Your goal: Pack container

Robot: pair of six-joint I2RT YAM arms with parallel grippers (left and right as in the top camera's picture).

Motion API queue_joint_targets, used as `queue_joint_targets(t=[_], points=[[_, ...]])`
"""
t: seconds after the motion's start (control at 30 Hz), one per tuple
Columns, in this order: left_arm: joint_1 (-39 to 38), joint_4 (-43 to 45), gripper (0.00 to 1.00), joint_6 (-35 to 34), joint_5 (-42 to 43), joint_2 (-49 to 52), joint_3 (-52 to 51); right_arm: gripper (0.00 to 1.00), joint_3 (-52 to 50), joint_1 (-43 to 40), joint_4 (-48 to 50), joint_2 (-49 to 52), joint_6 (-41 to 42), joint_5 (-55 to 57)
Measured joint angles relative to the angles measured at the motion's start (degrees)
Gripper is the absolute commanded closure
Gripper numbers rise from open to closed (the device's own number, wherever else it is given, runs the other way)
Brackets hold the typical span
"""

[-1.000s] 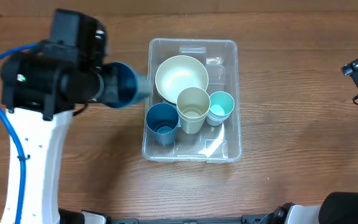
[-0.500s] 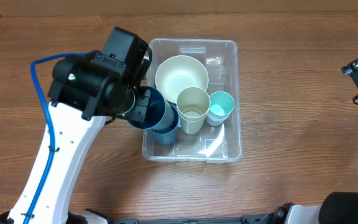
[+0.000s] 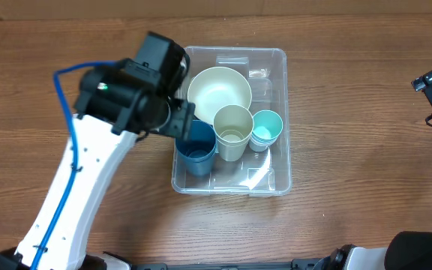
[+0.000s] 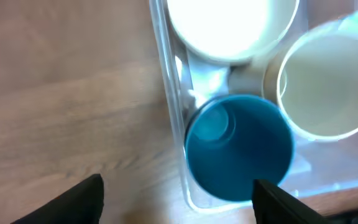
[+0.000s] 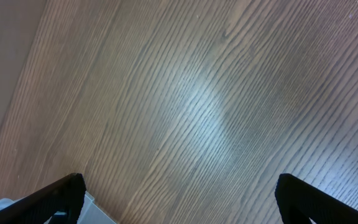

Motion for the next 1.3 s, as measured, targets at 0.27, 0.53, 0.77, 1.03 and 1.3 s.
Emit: queue_joint_targets(t=[0.27, 0.53, 0.77, 1.03, 1.3], points=[[14.6, -2.1, 0.00, -3.2, -13.1, -0.1, 18.4, 0.00, 0.0, 0.0, 0.0, 0.0, 0.0, 0.0], [27.6, -2.1, 0.00, -4.5, -16.4, -0.5, 19.3, 0.00, 0.0, 0.0, 0.0, 0.0, 0.0, 0.0], [27.6, -2.1, 0.00, -4.6, -15.1, -0.5, 19.3, 0.00, 0.0, 0.0, 0.0, 0.0, 0.0, 0.0], [27.6, -2.2, 0.00, -4.6, -14.8, -0.5, 19.3, 0.00, -0.2, 11.8, 0.0, -10.5, 0.0, 0.1], [27.6, -2.1, 0.00, -4.6, -14.6, -0.5, 19.3, 0.00, -3.7, 21.2, 7.4, -28.1, -7.3, 4.4]])
